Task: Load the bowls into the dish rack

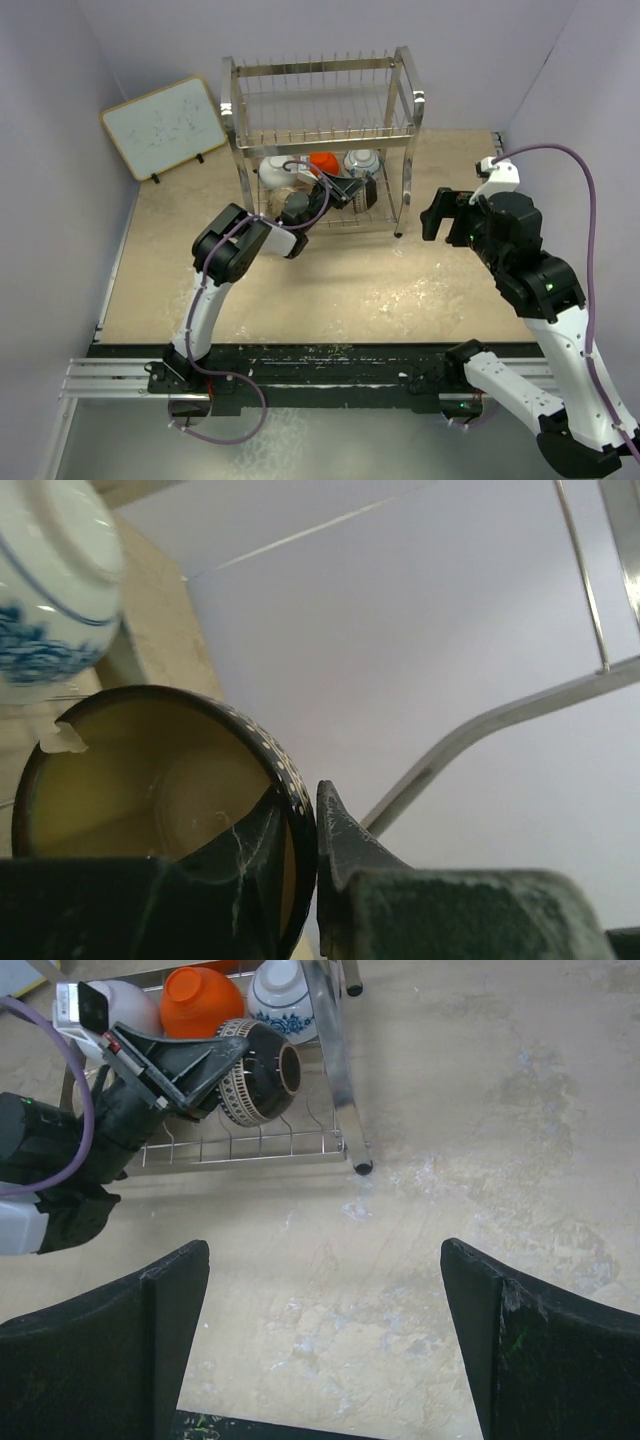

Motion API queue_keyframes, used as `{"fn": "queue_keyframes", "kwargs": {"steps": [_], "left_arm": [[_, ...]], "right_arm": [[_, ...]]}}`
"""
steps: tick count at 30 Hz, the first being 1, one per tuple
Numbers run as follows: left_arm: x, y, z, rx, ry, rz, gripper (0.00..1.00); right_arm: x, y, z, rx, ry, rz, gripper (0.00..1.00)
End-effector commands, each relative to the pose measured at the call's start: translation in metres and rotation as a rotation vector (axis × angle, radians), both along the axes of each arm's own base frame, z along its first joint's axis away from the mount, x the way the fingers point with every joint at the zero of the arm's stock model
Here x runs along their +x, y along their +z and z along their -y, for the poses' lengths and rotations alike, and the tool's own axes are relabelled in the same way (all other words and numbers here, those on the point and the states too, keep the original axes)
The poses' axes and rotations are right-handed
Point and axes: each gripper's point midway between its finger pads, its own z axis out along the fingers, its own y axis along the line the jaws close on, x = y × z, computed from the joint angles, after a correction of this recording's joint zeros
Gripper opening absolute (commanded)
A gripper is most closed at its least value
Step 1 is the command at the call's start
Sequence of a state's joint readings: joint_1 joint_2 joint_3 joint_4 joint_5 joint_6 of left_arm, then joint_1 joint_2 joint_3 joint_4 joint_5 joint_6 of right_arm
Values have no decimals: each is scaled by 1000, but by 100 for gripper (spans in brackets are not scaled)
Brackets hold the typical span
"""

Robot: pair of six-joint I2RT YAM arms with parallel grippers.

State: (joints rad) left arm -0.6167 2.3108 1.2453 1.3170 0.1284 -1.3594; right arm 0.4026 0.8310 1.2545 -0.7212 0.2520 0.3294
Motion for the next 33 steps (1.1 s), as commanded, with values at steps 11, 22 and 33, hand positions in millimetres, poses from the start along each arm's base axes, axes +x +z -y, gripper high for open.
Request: {"fn": "queue_keyframes", "kwargs": {"steps": [11, 22, 33], "left_arm": [[21, -38, -63, 138, 170, -106, 43], [22, -48, -79, 199, 222, -145, 62], [29, -42, -104, 346, 346, -258, 67]], "right_arm": [[12, 0, -5, 4, 3, 18, 99], [13, 0, -6, 5, 7, 17, 99], [12, -1, -8, 16, 14, 17, 99]]}}
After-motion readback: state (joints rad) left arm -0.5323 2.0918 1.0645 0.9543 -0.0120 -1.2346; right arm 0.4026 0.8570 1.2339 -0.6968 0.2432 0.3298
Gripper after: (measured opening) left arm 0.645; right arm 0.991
